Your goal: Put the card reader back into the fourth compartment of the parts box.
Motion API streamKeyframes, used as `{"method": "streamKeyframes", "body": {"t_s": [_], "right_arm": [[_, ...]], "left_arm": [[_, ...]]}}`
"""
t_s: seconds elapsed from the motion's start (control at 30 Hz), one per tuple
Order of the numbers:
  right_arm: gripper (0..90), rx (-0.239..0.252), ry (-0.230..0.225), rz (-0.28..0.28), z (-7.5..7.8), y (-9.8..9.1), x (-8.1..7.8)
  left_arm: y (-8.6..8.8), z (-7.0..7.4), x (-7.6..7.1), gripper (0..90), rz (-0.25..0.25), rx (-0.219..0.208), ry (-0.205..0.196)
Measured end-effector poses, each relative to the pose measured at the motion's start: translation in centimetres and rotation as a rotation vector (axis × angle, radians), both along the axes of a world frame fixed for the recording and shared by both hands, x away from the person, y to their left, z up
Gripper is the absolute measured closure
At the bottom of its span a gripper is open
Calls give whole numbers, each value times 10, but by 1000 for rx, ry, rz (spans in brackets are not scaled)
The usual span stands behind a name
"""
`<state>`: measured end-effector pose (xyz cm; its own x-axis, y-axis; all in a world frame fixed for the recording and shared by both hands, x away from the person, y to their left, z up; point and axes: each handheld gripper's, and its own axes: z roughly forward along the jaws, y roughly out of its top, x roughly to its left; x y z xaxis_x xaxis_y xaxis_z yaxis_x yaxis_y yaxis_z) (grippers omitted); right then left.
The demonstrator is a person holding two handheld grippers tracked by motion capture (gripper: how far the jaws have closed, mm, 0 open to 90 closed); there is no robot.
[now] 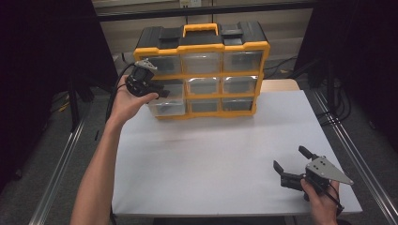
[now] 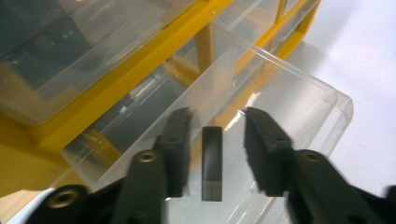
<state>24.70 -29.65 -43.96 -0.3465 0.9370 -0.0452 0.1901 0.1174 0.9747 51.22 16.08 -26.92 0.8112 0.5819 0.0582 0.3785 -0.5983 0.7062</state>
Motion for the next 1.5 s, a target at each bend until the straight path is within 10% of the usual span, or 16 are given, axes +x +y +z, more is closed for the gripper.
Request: {"method": "streamKeyframes", "body": {"t_s": [0.6,1.5], "right_arm": [[14,5,8,-6,-1,-3,-1],[14,4,-1,4,0,2,3]], "left_arm": [[11,2,-17,80,65,-154,-151],[31,-27,-81,30,175,-386,-335]]}}
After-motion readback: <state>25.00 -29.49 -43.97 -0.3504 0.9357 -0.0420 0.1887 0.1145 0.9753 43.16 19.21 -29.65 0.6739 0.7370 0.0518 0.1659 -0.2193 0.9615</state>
